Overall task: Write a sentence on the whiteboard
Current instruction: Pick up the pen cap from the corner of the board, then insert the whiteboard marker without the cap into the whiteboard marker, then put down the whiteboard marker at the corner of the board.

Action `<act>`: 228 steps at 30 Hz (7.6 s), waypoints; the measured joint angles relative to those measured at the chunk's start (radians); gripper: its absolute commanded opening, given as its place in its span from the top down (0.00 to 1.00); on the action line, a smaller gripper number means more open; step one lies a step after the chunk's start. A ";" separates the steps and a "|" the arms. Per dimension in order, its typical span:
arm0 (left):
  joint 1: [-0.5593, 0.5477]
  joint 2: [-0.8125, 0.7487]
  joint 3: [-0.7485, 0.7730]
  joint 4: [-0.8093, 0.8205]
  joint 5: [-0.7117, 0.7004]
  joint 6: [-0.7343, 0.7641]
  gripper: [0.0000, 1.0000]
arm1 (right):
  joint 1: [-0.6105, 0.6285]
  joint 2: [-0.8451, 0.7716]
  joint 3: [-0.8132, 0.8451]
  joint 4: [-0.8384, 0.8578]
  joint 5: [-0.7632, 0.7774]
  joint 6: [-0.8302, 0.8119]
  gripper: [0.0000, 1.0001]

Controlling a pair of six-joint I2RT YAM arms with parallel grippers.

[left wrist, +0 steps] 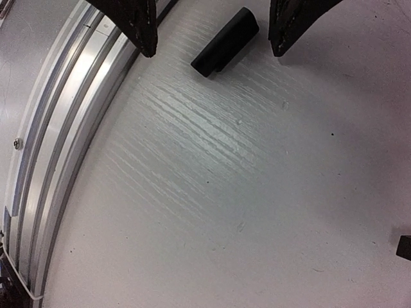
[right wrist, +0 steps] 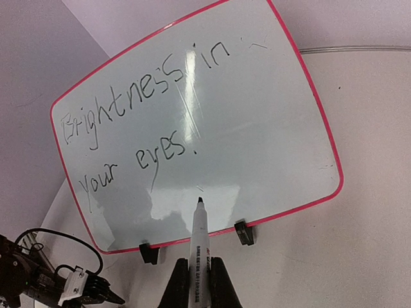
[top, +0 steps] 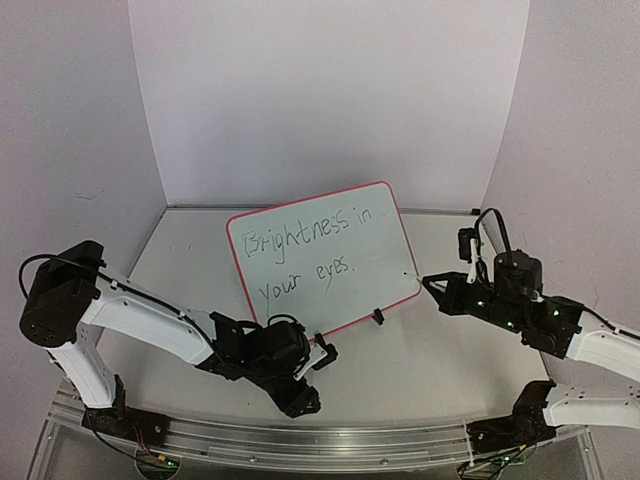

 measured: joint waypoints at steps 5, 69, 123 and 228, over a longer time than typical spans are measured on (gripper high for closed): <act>-0.018 0.004 -0.003 -0.018 0.002 0.004 0.48 | 0.000 0.001 0.000 -0.001 0.003 -0.002 1.00; -0.133 -0.101 -0.232 0.241 -0.315 -0.066 1.00 | -0.002 0.437 0.186 -0.242 -0.730 -0.108 1.00; -0.134 -0.141 -0.337 0.568 -0.241 -0.074 1.00 | 0.035 0.858 0.246 -0.030 -1.070 -0.079 1.00; -0.187 -0.229 -0.380 0.636 -0.323 0.038 1.00 | 0.128 0.855 0.274 0.025 -1.115 -0.001 1.00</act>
